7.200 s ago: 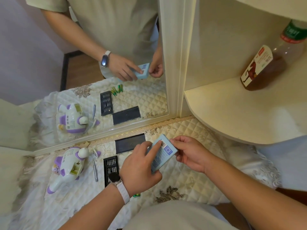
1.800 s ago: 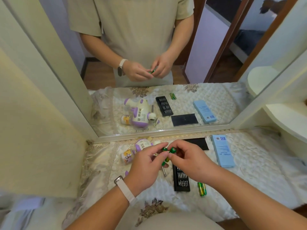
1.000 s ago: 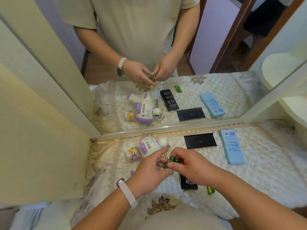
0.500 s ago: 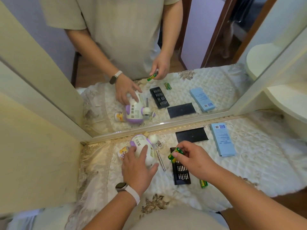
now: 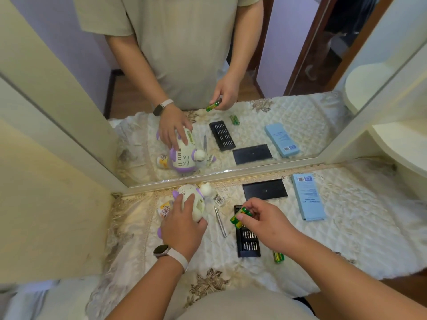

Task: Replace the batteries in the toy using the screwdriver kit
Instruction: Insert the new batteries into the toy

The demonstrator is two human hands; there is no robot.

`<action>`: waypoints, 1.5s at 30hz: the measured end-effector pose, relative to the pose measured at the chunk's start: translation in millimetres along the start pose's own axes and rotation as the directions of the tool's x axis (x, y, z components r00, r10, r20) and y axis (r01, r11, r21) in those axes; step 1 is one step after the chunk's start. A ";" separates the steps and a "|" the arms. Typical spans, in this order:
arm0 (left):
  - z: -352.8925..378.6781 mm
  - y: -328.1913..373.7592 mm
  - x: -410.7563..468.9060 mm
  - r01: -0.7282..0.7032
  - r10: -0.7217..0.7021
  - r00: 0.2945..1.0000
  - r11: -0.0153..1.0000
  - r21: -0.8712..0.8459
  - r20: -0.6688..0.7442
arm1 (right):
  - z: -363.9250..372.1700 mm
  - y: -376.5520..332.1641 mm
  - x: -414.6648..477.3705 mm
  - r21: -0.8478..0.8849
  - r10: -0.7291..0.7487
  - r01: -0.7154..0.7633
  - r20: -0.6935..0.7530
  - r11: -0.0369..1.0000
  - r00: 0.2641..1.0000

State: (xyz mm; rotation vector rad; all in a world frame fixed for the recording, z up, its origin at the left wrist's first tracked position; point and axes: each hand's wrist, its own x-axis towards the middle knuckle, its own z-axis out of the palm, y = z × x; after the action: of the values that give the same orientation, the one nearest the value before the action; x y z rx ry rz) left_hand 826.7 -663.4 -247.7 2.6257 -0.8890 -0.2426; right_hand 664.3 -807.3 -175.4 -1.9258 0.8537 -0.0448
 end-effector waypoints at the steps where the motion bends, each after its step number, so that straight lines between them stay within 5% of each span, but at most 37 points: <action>1: -3.7 -1.3 1.3 0.011 -0.011 1.000 1.000 -0.021 -0.002 | 0.2 -2.5 0.7 -0.002 -0.009 0.009 0.003 1.000 1.000; 9: -46.3 -6.2 -13.7 0.072 -0.112 0.992 0.875 -0.479 -0.056 | 3.4 -40.0 3.1 0.040 -0.107 0.106 0.018 0.994 0.994; 15: -88.5 15.5 -24.1 -0.111 -0.056 0.976 0.698 -0.707 -0.209 | -4.5 -94.6 -2.4 0.091 -0.238 0.247 -0.094 0.965 0.967; 24: -147.7 43.0 -27.7 -0.369 0.090 0.907 0.639 -0.675 -0.411 | -23.8 -167.7 -19.3 0.147 -0.419 0.452 -0.209 0.880 0.883; 32: -167.3 43.1 -31.9 -0.416 0.133 0.876 0.696 -0.586 -0.463 | -22.6 -185.8 -26.8 -0.061 -0.513 0.511 -0.182 0.857 0.839; 38: -164.0 41.0 -34.2 -0.401 0.144 0.888 0.707 -0.583 -0.437 | -11.4 -181.6 -24.9 -0.469 -0.656 0.507 -0.238 0.723 0.716; 45: -160.3 38.5 -34.4 -0.383 0.141 0.905 0.682 -0.623 -0.401 | -0.6 -176.6 -22.7 -0.487 -0.636 0.487 -0.202 0.725 0.745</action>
State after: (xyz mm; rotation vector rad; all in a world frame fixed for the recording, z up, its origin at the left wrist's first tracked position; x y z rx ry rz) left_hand 821.8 -626.2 -83.6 1.7373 -0.8396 -0.0407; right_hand 742.6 -748.2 -26.8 -2.5781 0.4687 -0.6643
